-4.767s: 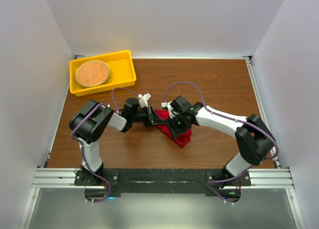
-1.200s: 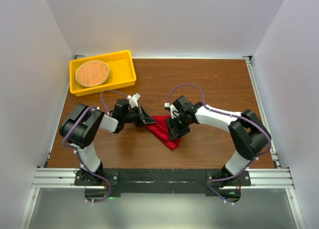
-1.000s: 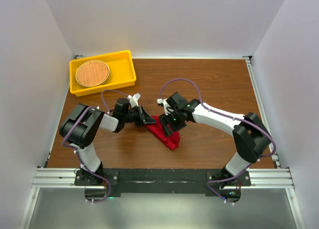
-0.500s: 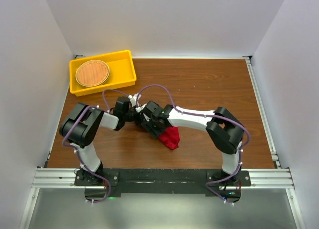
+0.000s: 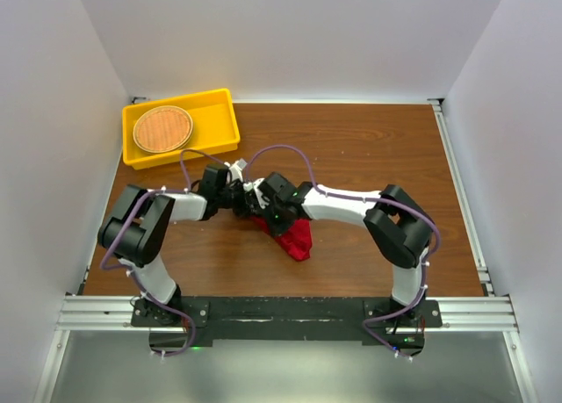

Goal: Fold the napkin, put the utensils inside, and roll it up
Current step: Roll the napkin with the utensil

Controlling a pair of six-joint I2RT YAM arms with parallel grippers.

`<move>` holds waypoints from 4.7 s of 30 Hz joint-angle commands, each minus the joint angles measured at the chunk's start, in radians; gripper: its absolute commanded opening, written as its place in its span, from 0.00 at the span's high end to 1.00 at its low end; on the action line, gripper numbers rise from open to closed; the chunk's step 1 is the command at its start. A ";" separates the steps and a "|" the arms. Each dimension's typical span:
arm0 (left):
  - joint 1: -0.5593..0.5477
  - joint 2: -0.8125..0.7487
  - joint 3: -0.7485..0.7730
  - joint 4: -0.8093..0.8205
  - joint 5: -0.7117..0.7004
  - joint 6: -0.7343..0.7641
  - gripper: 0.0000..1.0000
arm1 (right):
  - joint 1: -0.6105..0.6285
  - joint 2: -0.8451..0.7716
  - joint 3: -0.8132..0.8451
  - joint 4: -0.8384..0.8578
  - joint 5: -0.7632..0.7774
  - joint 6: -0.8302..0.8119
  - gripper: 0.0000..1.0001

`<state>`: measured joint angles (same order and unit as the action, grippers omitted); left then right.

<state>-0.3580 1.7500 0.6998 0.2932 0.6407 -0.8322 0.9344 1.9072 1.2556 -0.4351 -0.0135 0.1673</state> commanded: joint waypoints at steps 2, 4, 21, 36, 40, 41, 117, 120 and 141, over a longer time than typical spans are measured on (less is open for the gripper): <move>0.065 -0.168 0.033 -0.261 -0.188 0.119 0.72 | -0.147 0.065 -0.033 0.039 -0.482 -0.046 1.00; 0.080 -0.232 0.032 -0.278 -0.210 0.116 0.67 | -0.196 0.102 -0.047 0.073 -0.589 -0.040 1.00; 0.008 -0.149 -0.163 0.407 -0.009 -0.146 0.80 | -0.402 0.352 0.011 -0.006 -0.962 0.072 1.00; 0.002 0.104 -0.187 0.468 -0.082 -0.087 0.92 | -0.399 0.164 0.050 -0.169 -0.740 0.011 0.64; 0.002 0.111 -0.186 0.457 -0.081 -0.082 0.92 | -0.393 0.063 0.038 -0.227 -0.654 -0.012 0.58; 0.002 0.112 -0.183 0.451 -0.081 -0.078 0.93 | -0.390 0.041 0.034 -0.253 -0.632 -0.029 0.58; 0.057 -0.165 -0.035 0.182 0.007 -0.034 0.83 | -0.373 0.174 -0.188 0.246 -1.049 0.150 0.92; -0.010 -0.123 -0.069 0.318 0.002 -0.100 0.85 | -0.404 0.182 -0.208 0.274 -1.056 0.172 0.89; -0.058 0.132 -0.092 0.347 -0.081 -0.139 0.96 | -0.283 -0.092 -0.061 -0.194 -0.366 -0.041 0.48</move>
<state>-0.4156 1.8687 0.5758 0.7601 0.6151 -1.0115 0.5648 1.9007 1.1355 -0.4877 -0.6827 0.1837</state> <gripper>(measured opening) 0.043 0.482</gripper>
